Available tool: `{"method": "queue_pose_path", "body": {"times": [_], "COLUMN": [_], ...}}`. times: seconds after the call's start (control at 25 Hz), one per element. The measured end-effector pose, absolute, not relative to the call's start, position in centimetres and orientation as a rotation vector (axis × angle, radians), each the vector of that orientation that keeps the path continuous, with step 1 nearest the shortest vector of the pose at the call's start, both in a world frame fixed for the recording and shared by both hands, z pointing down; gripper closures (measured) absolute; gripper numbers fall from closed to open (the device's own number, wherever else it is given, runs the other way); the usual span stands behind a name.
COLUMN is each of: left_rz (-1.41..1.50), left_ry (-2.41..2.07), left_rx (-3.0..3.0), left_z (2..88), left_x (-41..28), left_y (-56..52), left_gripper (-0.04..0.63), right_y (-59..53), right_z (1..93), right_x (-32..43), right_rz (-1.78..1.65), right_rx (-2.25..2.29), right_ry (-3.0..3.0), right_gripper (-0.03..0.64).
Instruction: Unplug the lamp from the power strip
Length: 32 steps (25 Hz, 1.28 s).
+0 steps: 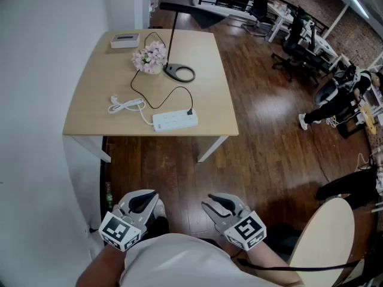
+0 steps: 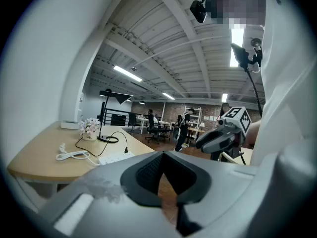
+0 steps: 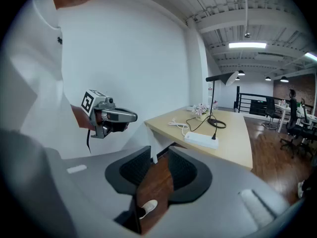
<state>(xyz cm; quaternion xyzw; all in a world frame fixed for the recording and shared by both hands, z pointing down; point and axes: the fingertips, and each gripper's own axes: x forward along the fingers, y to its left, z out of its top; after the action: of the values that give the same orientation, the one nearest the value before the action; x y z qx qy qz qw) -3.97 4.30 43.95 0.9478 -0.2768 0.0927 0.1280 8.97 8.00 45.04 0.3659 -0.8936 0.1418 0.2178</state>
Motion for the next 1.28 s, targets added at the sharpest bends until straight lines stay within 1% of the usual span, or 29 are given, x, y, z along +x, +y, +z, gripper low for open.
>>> {"method": "queue_pose_path", "body": {"times": [0.2,0.4,0.76,1.0,1.12,1.28], "left_rz": [0.387,0.453,0.617,0.829,0.924,1.008], "left_ry": [-0.742,-0.747,-0.701,-0.635,-0.605,-0.542], "left_rx": [2.816,2.787,2.674,2.598,2.553,2.512], "left_z": [46.1,49.3,56.4,62.1,64.9,66.2], "left_x": [-5.6,-5.1,0.7,4.2,5.6,7.2], "left_y": [-5.9,-12.2,-22.9,-29.1,-31.2,-32.8], "left_gripper": [0.591,0.592,0.592,0.592,0.592,0.592], "right_y": [-2.2,-8.0,-22.6,-32.2,-34.7,-35.6], "right_z": [45.6,47.4,54.3,60.4,63.6,65.5], "right_x": [7.1,7.2,9.9,11.5,12.1,11.6], "right_rz": [0.317,0.322,0.265,0.269,0.255,0.169], "right_rx": [1.036,1.051,0.951,0.784,0.654,0.427], "right_ry": [-2.424,-2.374,-2.307,-2.257,-2.216,-2.201], "right_gripper": [0.501,0.502,0.502,0.503,0.505,0.506]}}
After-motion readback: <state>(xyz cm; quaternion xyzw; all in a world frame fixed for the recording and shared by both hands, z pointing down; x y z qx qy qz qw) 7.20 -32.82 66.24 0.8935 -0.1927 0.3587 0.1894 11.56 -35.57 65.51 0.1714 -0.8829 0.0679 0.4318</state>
